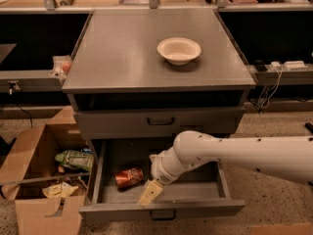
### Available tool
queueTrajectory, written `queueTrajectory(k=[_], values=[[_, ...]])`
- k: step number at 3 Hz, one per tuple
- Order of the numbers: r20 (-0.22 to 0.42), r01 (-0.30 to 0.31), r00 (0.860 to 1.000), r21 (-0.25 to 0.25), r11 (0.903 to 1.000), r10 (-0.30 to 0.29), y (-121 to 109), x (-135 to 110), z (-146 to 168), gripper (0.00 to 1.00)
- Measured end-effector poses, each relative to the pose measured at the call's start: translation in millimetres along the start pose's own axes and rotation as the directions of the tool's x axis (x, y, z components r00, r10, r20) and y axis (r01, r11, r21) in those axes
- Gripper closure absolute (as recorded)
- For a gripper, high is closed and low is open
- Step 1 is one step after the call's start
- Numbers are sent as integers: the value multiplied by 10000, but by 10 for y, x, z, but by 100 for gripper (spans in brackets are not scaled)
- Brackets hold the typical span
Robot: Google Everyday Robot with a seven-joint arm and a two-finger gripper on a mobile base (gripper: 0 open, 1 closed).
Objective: Pick coke can from middle drawer and place on counter
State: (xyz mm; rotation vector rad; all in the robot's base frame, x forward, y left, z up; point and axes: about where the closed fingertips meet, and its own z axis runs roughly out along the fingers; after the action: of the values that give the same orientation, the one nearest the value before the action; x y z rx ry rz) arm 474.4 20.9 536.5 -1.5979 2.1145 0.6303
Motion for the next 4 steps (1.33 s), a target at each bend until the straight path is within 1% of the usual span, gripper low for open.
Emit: queueTrajectory(k=[1,2,3,4], values=[[334,-7,9994,276,9996,-2,-252,117,240,0],[963,142,9951,747,9971,-214,-654,265,624,0],[1523,225,9874,1385,9901,-437,-1098,447,1064,0],[1710,187,9842,1582,9872,-460,-1285,519,1291,0]])
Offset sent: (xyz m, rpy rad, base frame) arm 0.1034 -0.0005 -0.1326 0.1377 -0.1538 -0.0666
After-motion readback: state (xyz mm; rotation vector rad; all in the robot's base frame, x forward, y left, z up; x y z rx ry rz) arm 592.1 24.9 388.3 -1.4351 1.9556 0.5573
